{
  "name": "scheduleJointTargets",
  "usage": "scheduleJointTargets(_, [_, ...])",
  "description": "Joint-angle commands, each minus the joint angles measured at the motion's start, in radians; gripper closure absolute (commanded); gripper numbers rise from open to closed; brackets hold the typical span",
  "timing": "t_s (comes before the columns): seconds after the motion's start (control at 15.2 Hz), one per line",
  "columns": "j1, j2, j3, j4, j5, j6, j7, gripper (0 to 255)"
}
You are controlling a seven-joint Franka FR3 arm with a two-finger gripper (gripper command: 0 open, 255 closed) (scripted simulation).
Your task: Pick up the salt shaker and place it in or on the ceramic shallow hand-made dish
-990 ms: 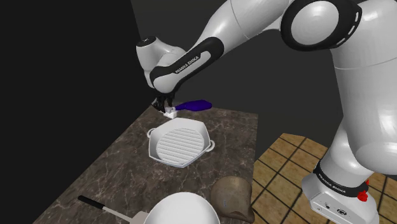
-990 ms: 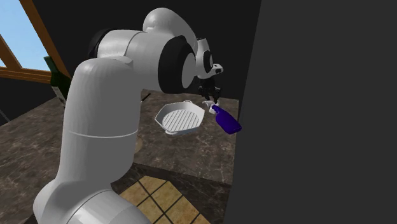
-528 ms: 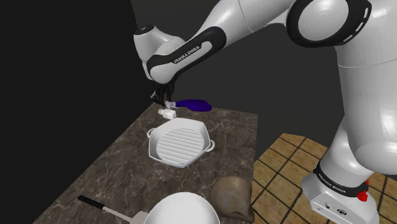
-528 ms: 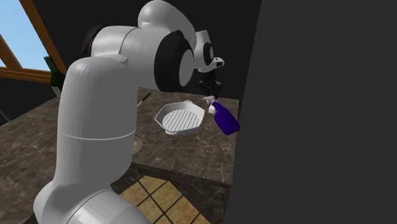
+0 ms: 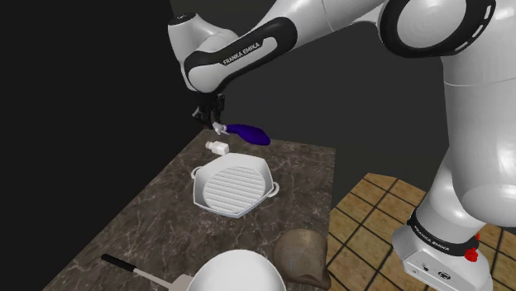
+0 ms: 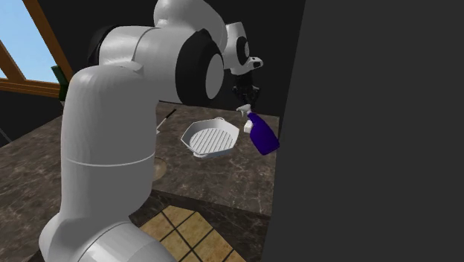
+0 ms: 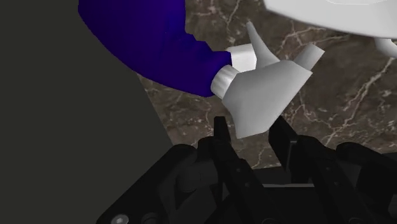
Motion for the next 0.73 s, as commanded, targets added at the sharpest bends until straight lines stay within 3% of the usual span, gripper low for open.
scheduleJointTargets(0.0, [-0.001,-0.006,0.001,0.018,0.004,-0.024,-0.008,255])
scheduleJointTargets(0.33, [0.000,-0.018,0.004,0.066,0.013,-0.081,-0.024,255])
scheduleJointTargets(0.66, [0.019,-0.197,0.029,-0.183,0.024,-0.023,0.044,255])
